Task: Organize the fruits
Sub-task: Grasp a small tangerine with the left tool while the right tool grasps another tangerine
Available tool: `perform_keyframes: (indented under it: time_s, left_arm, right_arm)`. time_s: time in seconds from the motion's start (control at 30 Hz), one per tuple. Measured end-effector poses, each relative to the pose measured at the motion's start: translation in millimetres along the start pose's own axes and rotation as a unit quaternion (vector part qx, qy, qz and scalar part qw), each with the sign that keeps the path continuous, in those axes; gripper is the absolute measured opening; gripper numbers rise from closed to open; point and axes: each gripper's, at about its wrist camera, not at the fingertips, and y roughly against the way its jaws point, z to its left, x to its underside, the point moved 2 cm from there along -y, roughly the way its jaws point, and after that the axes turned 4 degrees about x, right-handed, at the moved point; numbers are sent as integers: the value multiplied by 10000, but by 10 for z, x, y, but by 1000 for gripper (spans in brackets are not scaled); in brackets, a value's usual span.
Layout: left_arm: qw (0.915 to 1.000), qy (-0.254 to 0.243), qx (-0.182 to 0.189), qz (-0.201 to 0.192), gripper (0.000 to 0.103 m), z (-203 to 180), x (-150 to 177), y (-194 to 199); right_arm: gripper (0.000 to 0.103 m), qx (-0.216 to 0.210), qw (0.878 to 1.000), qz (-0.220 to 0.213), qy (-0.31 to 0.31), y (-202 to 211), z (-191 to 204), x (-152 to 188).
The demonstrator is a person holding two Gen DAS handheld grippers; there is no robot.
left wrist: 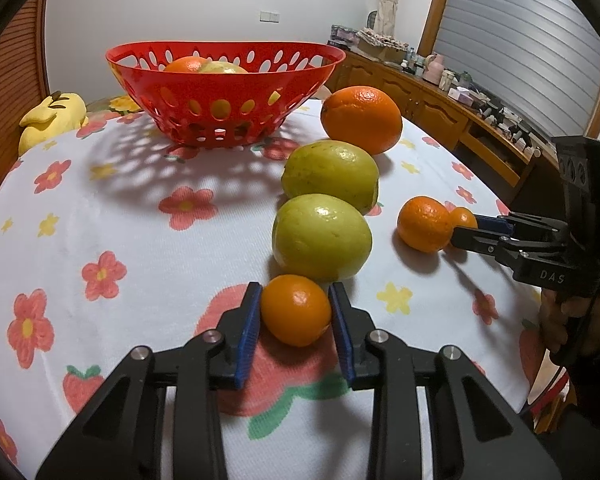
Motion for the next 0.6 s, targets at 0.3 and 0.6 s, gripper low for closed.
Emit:
perform_keyframes:
  time_s: [0.3,0.6]
  left_arm:
    - [10000,-4,-12,-67,31,-6,-20,50]
    - [9998,-8,-36,-209,31,-10,-91,165]
  right_arm:
    - [37,-37,10000,-33,-48,21,-15,2]
    - [37,-29,9999,-90,-50,81,-6,-16]
